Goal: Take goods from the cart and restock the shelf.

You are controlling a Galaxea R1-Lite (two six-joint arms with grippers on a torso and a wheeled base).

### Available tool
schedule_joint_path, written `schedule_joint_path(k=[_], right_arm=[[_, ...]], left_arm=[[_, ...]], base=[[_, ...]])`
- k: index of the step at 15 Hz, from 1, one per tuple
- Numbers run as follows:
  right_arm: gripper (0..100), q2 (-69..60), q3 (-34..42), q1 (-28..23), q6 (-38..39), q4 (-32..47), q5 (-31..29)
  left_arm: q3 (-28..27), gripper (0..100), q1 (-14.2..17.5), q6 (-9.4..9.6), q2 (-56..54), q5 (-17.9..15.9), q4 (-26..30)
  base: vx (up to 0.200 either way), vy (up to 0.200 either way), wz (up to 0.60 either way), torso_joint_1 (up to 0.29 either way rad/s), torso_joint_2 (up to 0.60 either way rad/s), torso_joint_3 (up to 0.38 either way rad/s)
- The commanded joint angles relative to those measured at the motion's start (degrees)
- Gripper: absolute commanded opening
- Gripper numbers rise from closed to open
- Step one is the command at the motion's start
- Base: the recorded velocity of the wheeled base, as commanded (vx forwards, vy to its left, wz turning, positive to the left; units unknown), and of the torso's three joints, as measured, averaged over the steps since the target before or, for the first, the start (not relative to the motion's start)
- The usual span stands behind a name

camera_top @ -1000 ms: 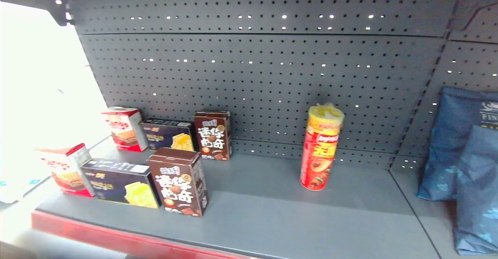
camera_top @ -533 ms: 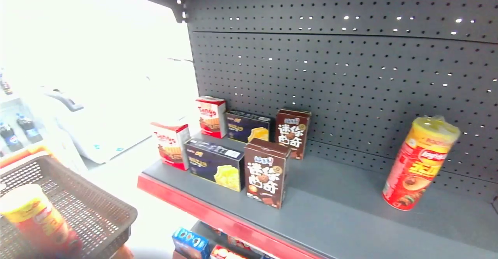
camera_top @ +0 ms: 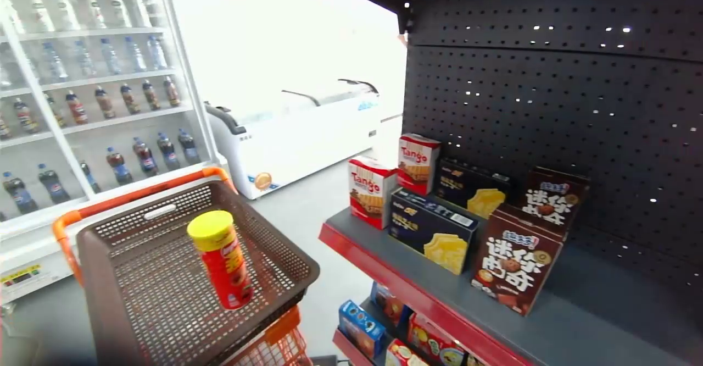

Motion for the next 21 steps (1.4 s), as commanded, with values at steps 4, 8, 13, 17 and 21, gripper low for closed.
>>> schedule_joint_path(k=[4,8,13,17,21], right_arm=[[100,0.1,0.0,0.0,0.0,0.0,0.0],[100,0.0,0.0,0.0,0.0,0.0,0.0],[100,0.1,0.0,0.0,0.0,0.0,0.0],[100,0.1,0.0,0.0,0.0,0.0,0.0],[100,0.1,0.0,0.0,0.0,0.0,0.0]], left_arm=[[0.0,100,0.0,0.99,0.1,-0.1,0.0],[0.0,100,0.0,1.43,0.1,-1.1,0.1],[-18.0,100,-0.8,4.95,18.6,-3.1,5.2],[-31.4,100,-1.1,5.04,45.8,-3.6,3.0],[-32.8,100,-5.4,5.3,56.6,-6.3,1.8]], base=[[0.0,0.0,0.0,0.0,0.0,0.0],[0.0,0.0,0.0,0.0,0.0,0.0],[0.0,0.0,0.0,0.0,0.0,0.0],[0.0,0.0,0.0,0.0,0.0,0.0],[0.0,0.0,0.0,0.0,0.0,0.0]])
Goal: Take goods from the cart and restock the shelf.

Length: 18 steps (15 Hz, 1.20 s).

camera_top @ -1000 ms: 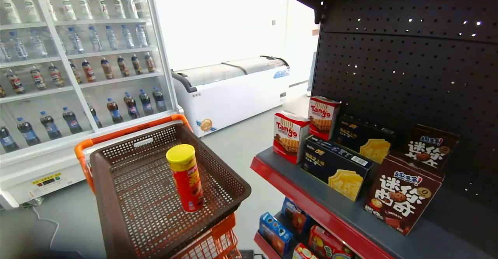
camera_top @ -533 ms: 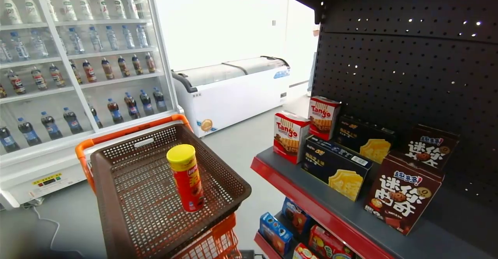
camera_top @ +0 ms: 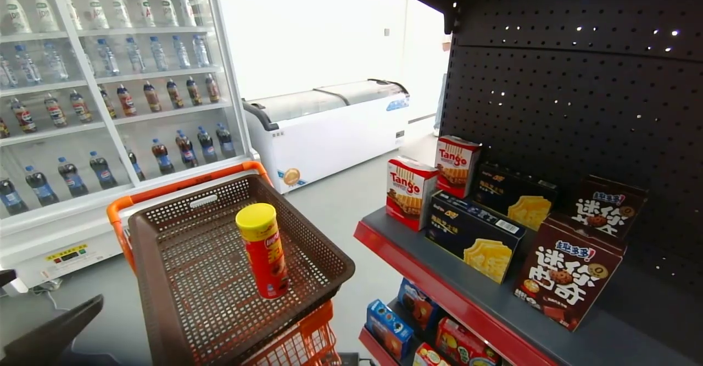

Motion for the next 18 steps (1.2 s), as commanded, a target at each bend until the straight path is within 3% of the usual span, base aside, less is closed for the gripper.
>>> schedule_joint_path(k=[1,2,4,9,13,17,18], right_arm=[[100,0.0,0.0,0.0,0.0,0.0,0.0],[100,0.0,0.0,0.0,0.0,0.0,0.0],[100,0.0,0.0,0.0,0.0,0.0,0.0],[100,0.1,0.0,0.0,0.0,0.0,0.0],[100,0.1,0.0,0.0,0.0,0.0,0.0],[100,0.1,0.0,0.0,0.0,0.0,0.0],[100,0.1,0.0,0.0,0.0,0.0,0.0]], left_arm=[[-1.1,100,-2.6,0.26,13.7,-2.1,-2.1],[1.3,100,-3.4,0.26,17.2,-3.9,-6.1],[2.3,100,-4.6,0.34,22.5,-3.8,-11.7],[6.9,100,-4.6,0.34,42.8,-3.3,-39.5],[7.1,100,-6.3,0.34,54.8,-3.3,-52.7],[6.9,100,-6.6,0.34,62.9,-3.2,-61.2],[7.1,100,-6.6,0.34,66.5,-3.3,-66.0]], base=[[0.0,0.0,0.0,0.0,0.0,0.0],[0.0,0.0,0.0,0.0,0.0,0.0],[0.0,0.0,0.0,0.0,0.0,0.0],[0.0,0.0,0.0,0.0,0.0,0.0],[0.0,0.0,0.0,0.0,0.0,0.0],[0.0,0.0,0.0,0.0,0.0,0.0],[0.0,0.0,0.0,0.0,0.0,0.0]])
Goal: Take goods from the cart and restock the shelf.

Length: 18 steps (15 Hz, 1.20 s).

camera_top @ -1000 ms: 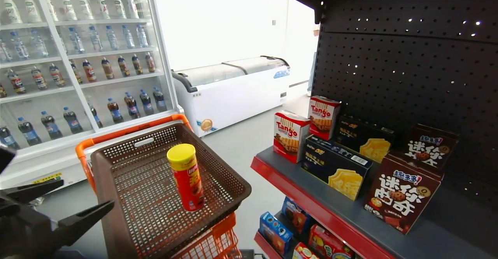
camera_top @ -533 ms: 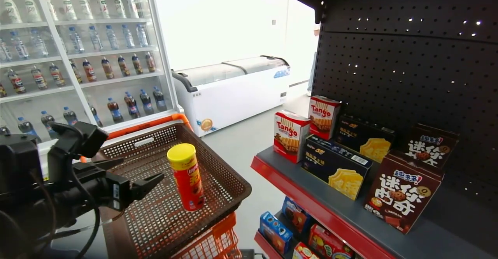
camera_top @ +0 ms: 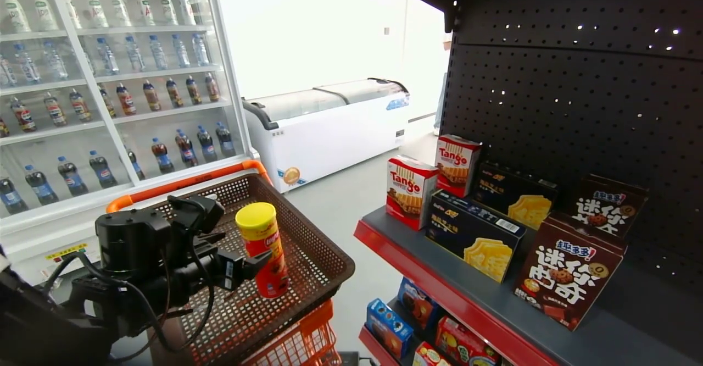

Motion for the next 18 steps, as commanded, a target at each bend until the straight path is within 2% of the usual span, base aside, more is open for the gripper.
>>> schedule_joint_path(k=[1,3,9,15,16,18], right_arm=[[100,0.1,0.0,0.0,0.0,0.0,0.0],[100,0.1,0.0,0.0,0.0,0.0,0.0],[100,0.1,0.0,0.0,0.0,0.0,0.0],[100,0.0,0.0,0.0,0.0,0.0,0.0],[100,0.0,0.0,0.0,0.0,0.0,0.0],[100,0.0,0.0,0.0,0.0,0.0,0.0]], left_arm=[[0.2,100,-0.1,-0.01,9.5,0.1,-7.3],[-0.4,100,-1.1,-0.01,14.8,0.1,-13.4],[-4.0,100,-3.6,-0.1,22.2,0.2,-20.6],[-8.0,100,-3.6,-0.01,24.4,3.1,-21.6],[-8.4,0,-3.6,-0.01,24.4,3.1,-21.5],[-8.9,0,-3.6,-0.01,24.3,3.5,-21.4]], base=[[0.0,0.0,0.0,0.0,0.0,0.0],[0.0,0.0,0.0,0.0,0.0,0.0],[0.0,0.0,0.0,0.0,0.0,0.0],[0.0,0.0,0.0,0.0,0.0,0.0],[0.0,0.0,0.0,0.0,0.0,0.0],[0.0,0.0,0.0,0.0,0.0,0.0]])
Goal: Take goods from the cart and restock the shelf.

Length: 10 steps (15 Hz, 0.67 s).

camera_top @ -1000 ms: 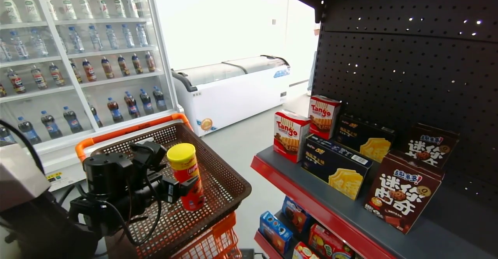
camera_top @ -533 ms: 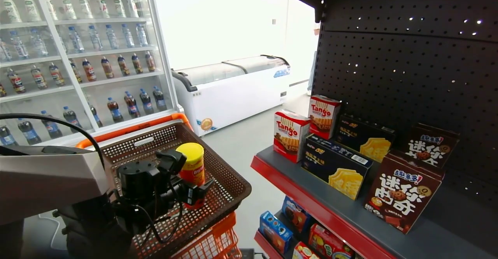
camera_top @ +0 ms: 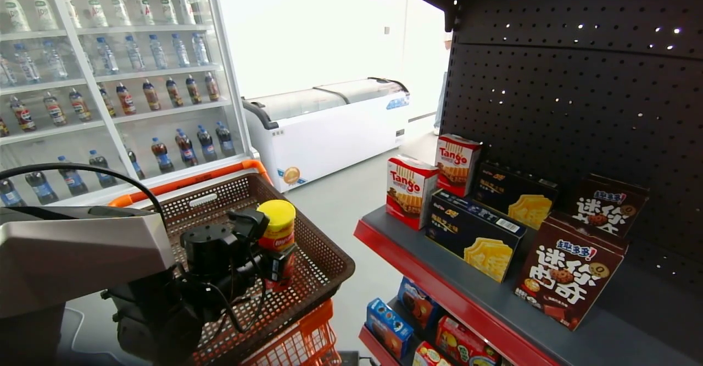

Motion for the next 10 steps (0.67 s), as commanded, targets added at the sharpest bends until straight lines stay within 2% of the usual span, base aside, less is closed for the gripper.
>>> schedule_joint_path(k=[1,3,5,8,10], right_arm=[[100,0.1,0.0,0.0,0.0,0.0,0.0],[100,0.0,0.0,0.0,0.0,0.0,0.0],[100,0.1,0.0,0.0,0.0,0.0,0.0],[100,0.1,0.0,0.0,0.0,0.0,0.0],[100,0.1,0.0,0.0,0.0,0.0,0.0]], left_arm=[[-0.1,0,0.0,0.1,-0.1,0.3,0.1],[0.1,0,-0.2,0.45,-0.6,0.9,0.3],[-0.4,0,-0.5,0.72,-2.8,3.2,0.0],[-0.3,0,-0.6,4.23,-6.5,3.6,0.6],[-0.3,0,-2.3,4.5,-8.9,3.7,0.7]], base=[[0.0,0.0,0.0,0.0,0.0,0.0],[0.0,0.0,0.0,0.0,0.0,0.0],[0.0,0.0,0.0,0.0,0.0,0.0],[0.0,0.0,0.0,0.0,0.0,0.0],[0.0,0.0,0.0,0.0,0.0,0.0]])
